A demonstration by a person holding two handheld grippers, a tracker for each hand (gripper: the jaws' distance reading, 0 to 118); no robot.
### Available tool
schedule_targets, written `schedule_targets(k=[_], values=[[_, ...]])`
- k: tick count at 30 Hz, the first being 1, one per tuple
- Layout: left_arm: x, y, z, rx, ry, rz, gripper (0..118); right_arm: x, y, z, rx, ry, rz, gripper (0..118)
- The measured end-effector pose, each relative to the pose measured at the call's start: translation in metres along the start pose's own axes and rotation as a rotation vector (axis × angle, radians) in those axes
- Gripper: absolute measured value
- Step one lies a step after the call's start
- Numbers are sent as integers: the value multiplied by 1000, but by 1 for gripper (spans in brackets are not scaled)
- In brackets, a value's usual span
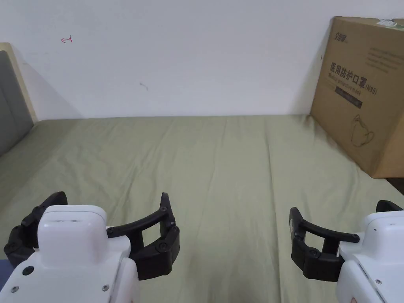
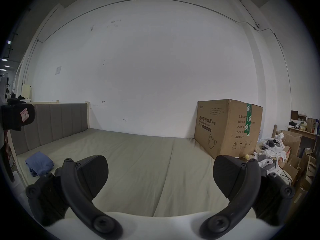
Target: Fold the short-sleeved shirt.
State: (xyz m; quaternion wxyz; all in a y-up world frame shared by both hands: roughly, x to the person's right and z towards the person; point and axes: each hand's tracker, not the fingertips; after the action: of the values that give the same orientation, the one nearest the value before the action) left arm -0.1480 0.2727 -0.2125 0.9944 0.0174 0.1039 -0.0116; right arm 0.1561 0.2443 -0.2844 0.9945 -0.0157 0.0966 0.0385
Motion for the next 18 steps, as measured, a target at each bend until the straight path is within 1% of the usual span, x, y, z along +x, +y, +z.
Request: schedule_targets(k=[3,6,9,10,12,13,16,18], values=[[4,1,-10,-43,-6,-31,118,0,3,-1,-19,14,2,118],[7,2,-16,-73,-2,-66,118,-2,4,0,-12,21,29,118],[7,2,-18,-87,-39,-34,118,-5,3,-2,-25,26,37,118],[8,3,-17,-94,-45,-20,118,-5,3,-3,-32,26,32,118],[11,4,-17,-118,-78,57,118,-6,4,-6,-71,28,-2,118],[14,6,-16,-140,-70,72,118,-6,4,-7,-80,29,-14,118],[23,13,-18,-200,-50,39,118,-5,3,-11,-92,27,-32,118],[27,12,-19,-205,-47,41,118,-4,3,-12,-100,20,-36,118]])
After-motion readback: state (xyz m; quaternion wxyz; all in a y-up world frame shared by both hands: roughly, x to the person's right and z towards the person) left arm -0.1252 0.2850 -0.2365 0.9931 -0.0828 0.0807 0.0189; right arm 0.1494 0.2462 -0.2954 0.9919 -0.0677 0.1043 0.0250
